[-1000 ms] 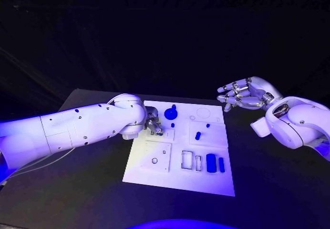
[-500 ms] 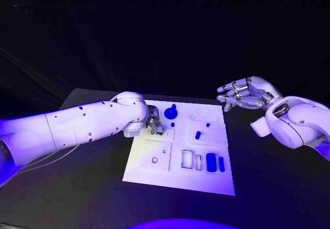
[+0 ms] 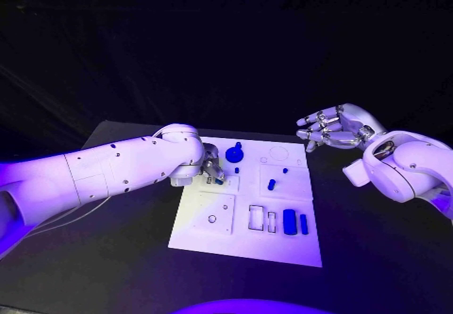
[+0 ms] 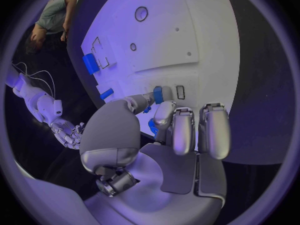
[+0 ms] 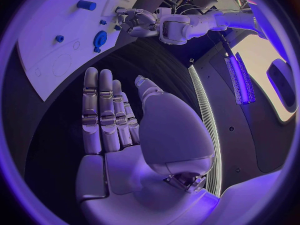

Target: Assemble the parts on the task board

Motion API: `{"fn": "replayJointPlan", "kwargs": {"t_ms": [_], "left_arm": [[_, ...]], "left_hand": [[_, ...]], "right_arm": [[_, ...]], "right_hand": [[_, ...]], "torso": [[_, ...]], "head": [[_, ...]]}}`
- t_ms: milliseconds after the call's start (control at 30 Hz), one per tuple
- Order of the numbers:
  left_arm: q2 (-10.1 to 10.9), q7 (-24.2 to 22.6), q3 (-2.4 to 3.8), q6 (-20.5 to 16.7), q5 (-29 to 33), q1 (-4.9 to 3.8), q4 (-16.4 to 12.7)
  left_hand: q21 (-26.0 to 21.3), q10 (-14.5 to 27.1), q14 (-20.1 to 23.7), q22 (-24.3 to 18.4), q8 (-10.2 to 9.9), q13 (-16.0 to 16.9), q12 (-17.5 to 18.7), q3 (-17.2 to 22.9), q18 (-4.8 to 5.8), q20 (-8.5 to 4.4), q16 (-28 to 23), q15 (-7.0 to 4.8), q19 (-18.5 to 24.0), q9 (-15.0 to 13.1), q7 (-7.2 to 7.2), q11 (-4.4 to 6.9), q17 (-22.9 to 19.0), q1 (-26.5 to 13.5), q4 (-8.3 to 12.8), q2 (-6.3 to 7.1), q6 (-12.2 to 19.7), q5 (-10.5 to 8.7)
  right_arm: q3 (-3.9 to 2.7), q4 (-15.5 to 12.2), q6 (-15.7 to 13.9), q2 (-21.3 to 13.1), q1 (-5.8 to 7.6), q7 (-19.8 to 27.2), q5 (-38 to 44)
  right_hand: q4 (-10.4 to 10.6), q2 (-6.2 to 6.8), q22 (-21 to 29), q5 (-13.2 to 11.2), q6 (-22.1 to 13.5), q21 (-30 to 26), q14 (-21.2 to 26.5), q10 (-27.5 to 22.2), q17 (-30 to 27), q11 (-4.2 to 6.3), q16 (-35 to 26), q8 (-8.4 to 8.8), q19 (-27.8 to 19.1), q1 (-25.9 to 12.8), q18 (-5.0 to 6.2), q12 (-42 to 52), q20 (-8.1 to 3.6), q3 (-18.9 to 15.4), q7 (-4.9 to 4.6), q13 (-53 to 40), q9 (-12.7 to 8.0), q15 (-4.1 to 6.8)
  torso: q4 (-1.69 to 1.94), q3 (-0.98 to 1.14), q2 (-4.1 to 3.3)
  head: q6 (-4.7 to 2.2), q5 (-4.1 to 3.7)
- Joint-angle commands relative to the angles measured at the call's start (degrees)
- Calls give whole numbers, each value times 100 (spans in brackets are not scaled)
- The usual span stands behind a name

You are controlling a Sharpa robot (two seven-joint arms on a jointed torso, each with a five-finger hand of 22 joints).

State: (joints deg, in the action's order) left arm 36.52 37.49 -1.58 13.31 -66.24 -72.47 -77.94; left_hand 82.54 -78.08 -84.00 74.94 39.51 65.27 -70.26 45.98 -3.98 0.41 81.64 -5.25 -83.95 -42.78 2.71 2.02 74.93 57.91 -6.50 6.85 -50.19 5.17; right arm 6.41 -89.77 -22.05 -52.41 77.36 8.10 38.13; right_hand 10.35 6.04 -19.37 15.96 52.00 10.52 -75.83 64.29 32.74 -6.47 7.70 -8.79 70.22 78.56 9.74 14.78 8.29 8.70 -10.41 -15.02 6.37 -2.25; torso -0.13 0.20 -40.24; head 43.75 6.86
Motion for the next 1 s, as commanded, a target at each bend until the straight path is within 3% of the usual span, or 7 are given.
{"fn": "replayJointPlan", "kwargs": {"t_ms": [33,333,1000], "left_arm": [[-54,-24,-37,70,96,56,9],[-73,-17,-37,-2,94,55,38],[-60,-9,-36,-59,61,56,56]], "left_hand": [[20,1,-313,9,36,12,-38,4,91,-46,-18,-44,-59,-1,-110,37,390,-139,75,36,-78,-22],[10,-9,-315,4,92,29,-75,-492,90,-75,-21,-72,-60,6,-145,66,394,-374,-190,108,-145,-25],[-4,-12,-317,-8,125,32,-97,-974,88,-89,-23,-83,-60,29,-159,77,399,-423,-418,172,-175,-21]], "right_arm": [[-2,-1,65,1,-3,-6,50],[-1,5,66,-3,-6,-7,50],[-1,25,80,-2,-28,-15,50]], "right_hand": [[6,-6,5,30,-16,-20,1,-25,-9,-1,-32,30,7,-31,72,-32,14,-39,-41,5,-5,-35],[6,-6,5,30,-16,-20,1,-25,-9,-1,-32,30,7,-31,72,-32,14,-39,-41,5,-5,-35],[12,-4,43,23,-32,-52,20,-47,-12,-12,-62,36,-2,-55,71,-35,26,-61,-49,21,-13,-48]], "torso": [[-5,-2,0],[1,-3,0],[2,-4,3]], "head": [[-10,-12],[-3,-22],[-9,-20]]}}
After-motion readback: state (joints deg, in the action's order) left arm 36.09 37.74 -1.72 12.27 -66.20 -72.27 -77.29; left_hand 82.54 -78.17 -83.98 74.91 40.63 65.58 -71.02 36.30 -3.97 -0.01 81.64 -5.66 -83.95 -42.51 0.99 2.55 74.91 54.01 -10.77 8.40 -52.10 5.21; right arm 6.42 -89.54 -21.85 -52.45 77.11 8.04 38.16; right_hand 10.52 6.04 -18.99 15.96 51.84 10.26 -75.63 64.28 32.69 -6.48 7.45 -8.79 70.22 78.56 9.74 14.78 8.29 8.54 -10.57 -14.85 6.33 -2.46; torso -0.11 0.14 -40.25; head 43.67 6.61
